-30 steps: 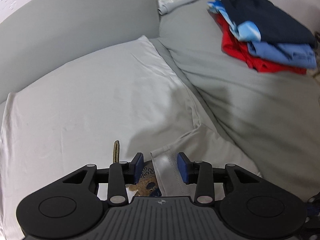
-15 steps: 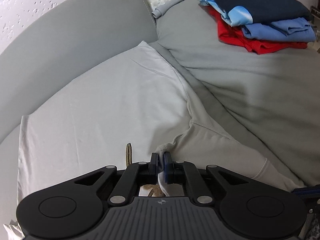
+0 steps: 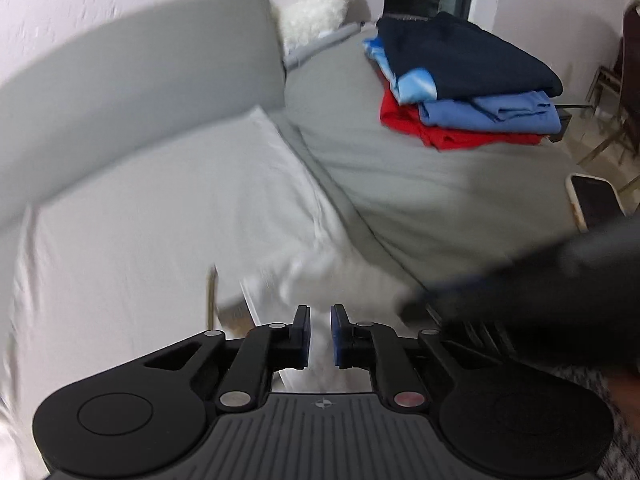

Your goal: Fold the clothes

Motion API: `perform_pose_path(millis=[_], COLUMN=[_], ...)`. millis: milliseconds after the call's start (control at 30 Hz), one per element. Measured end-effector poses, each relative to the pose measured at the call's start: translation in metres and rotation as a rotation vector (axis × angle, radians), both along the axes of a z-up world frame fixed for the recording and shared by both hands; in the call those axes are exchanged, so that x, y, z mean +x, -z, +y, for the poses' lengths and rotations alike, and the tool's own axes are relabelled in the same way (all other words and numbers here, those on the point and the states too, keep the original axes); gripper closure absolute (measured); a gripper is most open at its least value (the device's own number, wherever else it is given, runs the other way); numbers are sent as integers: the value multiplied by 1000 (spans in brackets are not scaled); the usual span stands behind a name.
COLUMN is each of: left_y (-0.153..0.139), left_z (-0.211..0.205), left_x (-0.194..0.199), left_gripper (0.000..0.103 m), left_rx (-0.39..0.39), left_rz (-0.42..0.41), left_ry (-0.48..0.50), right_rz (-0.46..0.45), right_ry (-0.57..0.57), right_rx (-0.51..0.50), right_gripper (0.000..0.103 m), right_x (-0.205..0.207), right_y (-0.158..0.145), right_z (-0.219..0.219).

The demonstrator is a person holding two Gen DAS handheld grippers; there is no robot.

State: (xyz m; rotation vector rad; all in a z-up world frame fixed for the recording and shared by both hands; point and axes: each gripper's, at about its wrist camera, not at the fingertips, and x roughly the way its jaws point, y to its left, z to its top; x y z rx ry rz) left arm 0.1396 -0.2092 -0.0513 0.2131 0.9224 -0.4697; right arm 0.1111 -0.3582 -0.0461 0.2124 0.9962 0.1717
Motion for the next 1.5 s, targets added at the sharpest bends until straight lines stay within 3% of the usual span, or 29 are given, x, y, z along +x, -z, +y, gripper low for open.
perform_pose_path(millis=[100,200,300,367,400,567,767,1067,1167,1267,1500], left_y=[14,11,7,1,-3,-15,10,12,1,-14,-34], left_z=[4,6,10,12,13,1,-3,-6,-6,2,45], left_x=[-7,-14,-15,-18,-20,-30,-35,-36,-40,-43,-48], left_gripper=[102,102,102,102,102,101,101,101,88,67,48], left_rx=[23,47,45,26,10,-61,-10,24,54,64,49], left_rz=[46,34,44,37,28,8,111,137,122,91,110], left_ry=[-4,16,14,4,1,39,12,-4,7,-17,-152], right_rz=[17,79,83,82,80,63,141,165,168,156,87], right_ry=[-17,-33,-8,2,8,7,-9,-4,-3,-6,-39], right_rx=[33,-25,-33,-56,-64,-27,18,-31,-54,-61,-83], right_gripper=[87,97,98,96,88,87,87,89,89,85,85], right_x=[19,26,21,14,10,-8,-20,-26,-32,-39,-50], right_y=[12,28,25,19,16,3,15,24,19,8,-20], right_z=[5,11,9,6,5,0,6,14,14,13,34])
